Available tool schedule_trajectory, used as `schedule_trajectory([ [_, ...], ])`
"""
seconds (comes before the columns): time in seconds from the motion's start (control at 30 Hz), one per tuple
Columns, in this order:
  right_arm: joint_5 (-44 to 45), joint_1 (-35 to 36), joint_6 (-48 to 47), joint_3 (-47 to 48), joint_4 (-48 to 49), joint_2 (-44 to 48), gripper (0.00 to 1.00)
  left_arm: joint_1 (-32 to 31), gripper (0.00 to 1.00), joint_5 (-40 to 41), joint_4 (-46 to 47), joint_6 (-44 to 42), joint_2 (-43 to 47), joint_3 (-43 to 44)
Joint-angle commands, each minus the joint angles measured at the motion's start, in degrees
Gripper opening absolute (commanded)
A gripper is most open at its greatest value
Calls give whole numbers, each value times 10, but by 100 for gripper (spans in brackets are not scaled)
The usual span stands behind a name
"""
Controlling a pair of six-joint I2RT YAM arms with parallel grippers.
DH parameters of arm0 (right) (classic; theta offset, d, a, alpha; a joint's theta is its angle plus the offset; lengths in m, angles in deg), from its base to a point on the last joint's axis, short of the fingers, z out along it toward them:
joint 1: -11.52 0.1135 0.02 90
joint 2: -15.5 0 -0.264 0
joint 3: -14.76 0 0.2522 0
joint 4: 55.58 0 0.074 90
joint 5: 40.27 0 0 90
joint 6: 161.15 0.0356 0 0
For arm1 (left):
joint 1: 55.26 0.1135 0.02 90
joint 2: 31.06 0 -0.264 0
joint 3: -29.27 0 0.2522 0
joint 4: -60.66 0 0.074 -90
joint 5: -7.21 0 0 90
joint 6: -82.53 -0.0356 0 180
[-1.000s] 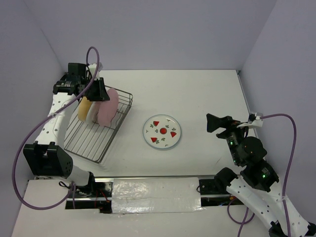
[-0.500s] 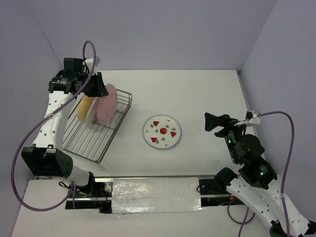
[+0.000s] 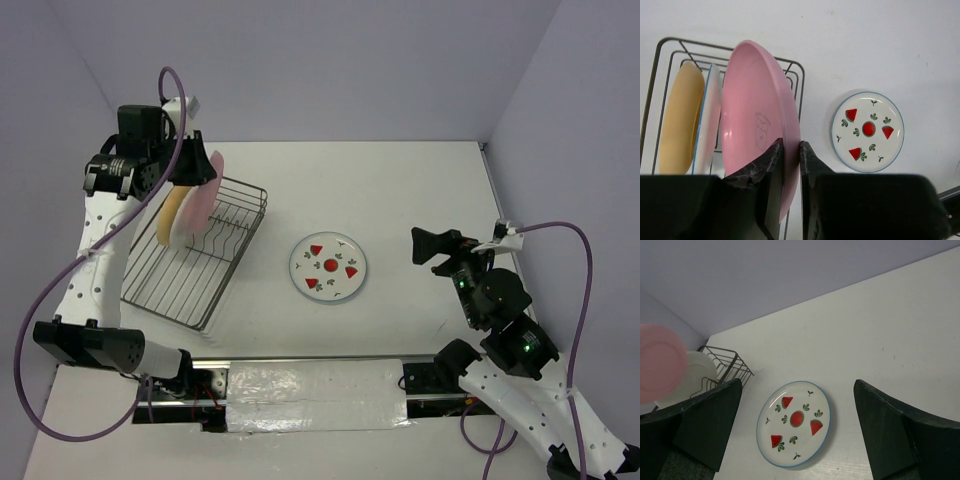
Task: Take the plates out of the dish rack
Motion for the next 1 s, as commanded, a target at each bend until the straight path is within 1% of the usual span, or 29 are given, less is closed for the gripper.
schedule_trajectory([
  [0.0,-6,-2,4,14,8,-21,100,-43,0,62,29,7,20,41],
  [0.03,-12,-2,7,18,5,-31,100,-78,0,77,34,9,20,44],
  [0.07,-15,0,8,23,2,-35,100,-100,0,108,40,11,22,42],
  [0.1,-18,-2,8,24,1,-41,100,-146,0,119,55,12,23,32],
  [0.13,-22,-2,10,25,1,-43,100,-167,0,120,61,13,25,27],
  [0.17,-23,-2,12,25,1,-46,100,-188,0,141,66,15,24,21],
  [0.2,-22,-2,20,26,0,-53,100,-227,0,151,75,18,23,8],
  [0.27,-30,-2,31,37,-6,-64,100,-263,0,164,86,20,22,-7],
  [0.33,-51,-2,45,59,-27,-93,100,-335,0,208,102,19,21,-41],
  [0.37,-57,-2,53,68,-28,-93,100,-335,0,208,111,19,22,-41],
  [0.4,-61,-2,63,75,-42,-107,100,-371,0,231,118,18,21,-58],
  [0.43,-64,-2,75,83,-51,-114,100,-389,0,243,136,19,23,-69],
  [0.47,-72,-2,98,98,-66,-123,100,-427,0,252,149,16,27,-84],
  [0.53,-81,-2,125,108,-79,-128,100,-466,0,283,180,11,43,-134],
  [0.57,-89,-2,139,113,-87,-130,100,-502,0,295,213,11,50,-152],
  [0.6,-93,-3,160,116,-89,-131,100,-520,0,317,244,11,63,-187],
  [0.63,-99,-2,170,116,-90,-131,100,-537,0,334,244,11,70,-204],
  [0.67,-105,-2,179,113,-86,-133,100,-577,0,349,280,9,76,-241],
  [0.7,-125,-3,193,112,-84,-136,100,-599,0,365,298,7,80,-260],
  [0.73,-137,-2,199,107,-81,-137,100,-619,0,401,315,-1,84,-275],
  [0.77,-149,-2,205,104,-79,-145,100,-659,0,425,340,-3,84,-301],
  [0.83,-175,-2,227,91,-76,-153,98,-694,0,478,367,-18,80,-322],
  [0.87,-183,-2,234,85,-69,-160,98,-722,0,494,378,-23,79,-342],
  [0.97,-213,-2,263,59,-52,-176,96,-771,0,547,433,-35,77,-376],
])
